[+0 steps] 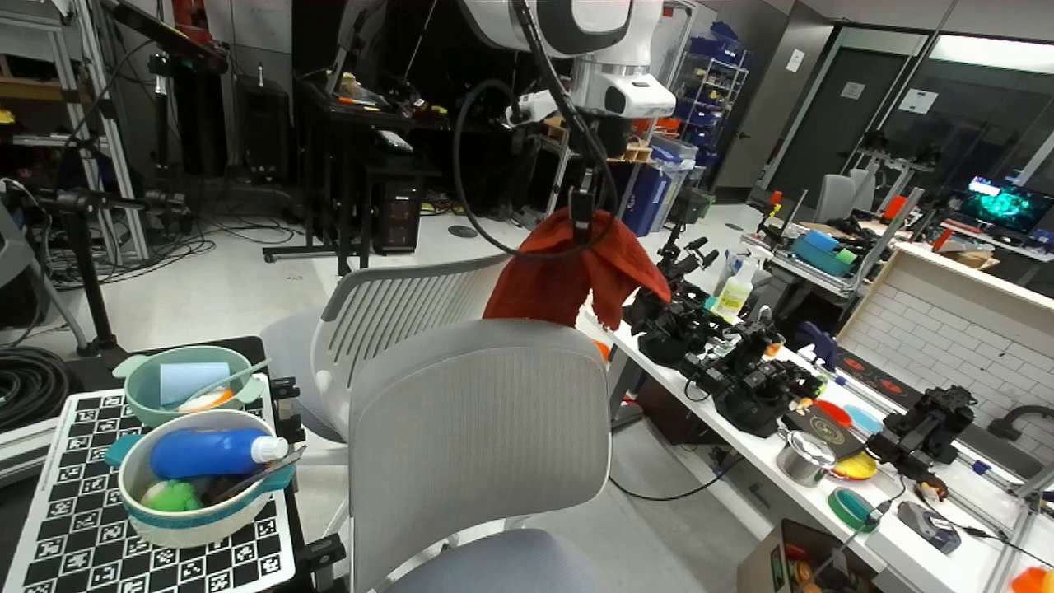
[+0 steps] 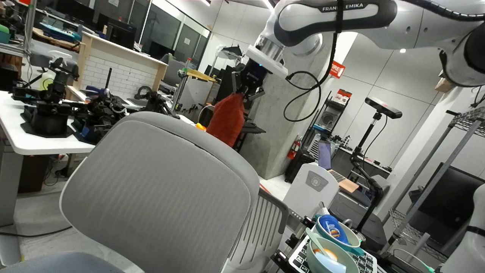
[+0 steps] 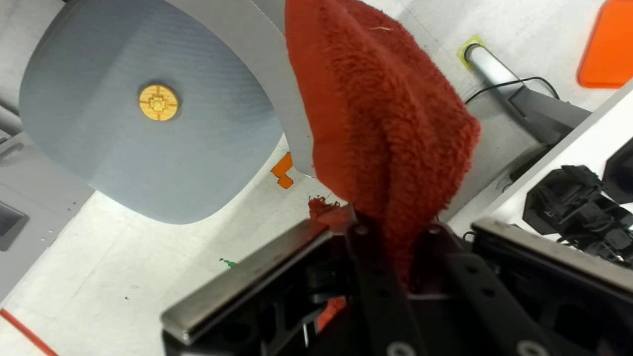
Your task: Move the towel to the chair on the left then back to the chair on the right
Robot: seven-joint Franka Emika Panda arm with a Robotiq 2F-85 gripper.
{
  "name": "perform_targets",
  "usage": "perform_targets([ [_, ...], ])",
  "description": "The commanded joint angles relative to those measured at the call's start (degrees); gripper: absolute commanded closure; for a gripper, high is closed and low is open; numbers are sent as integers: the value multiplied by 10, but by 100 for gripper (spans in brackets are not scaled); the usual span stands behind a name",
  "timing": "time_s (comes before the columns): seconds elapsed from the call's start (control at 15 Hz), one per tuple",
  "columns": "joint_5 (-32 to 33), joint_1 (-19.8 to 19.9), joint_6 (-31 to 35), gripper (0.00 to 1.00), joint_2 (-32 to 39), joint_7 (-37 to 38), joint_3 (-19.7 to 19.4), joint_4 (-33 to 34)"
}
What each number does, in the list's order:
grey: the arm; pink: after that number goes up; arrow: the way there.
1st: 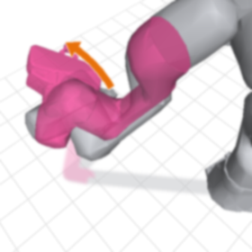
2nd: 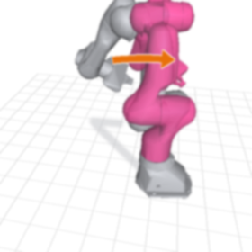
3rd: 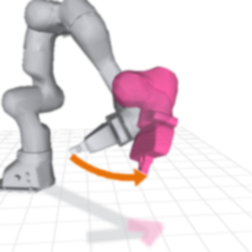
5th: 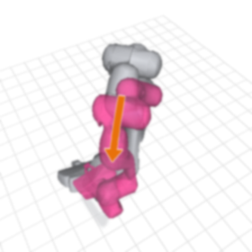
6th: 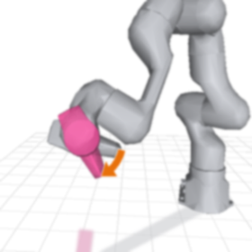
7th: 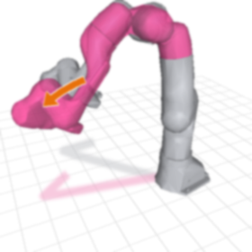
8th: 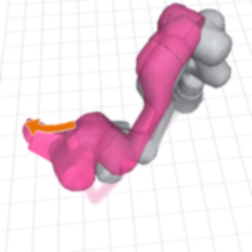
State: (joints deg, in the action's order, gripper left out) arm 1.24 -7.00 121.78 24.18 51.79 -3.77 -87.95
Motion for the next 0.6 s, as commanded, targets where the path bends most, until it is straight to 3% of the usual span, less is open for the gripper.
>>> perform_targets([
  [0.0,21,-5,60,97,-85,17,-3,-142],
  [0.53,64,1,144,97,-202,47,9,-363],
])
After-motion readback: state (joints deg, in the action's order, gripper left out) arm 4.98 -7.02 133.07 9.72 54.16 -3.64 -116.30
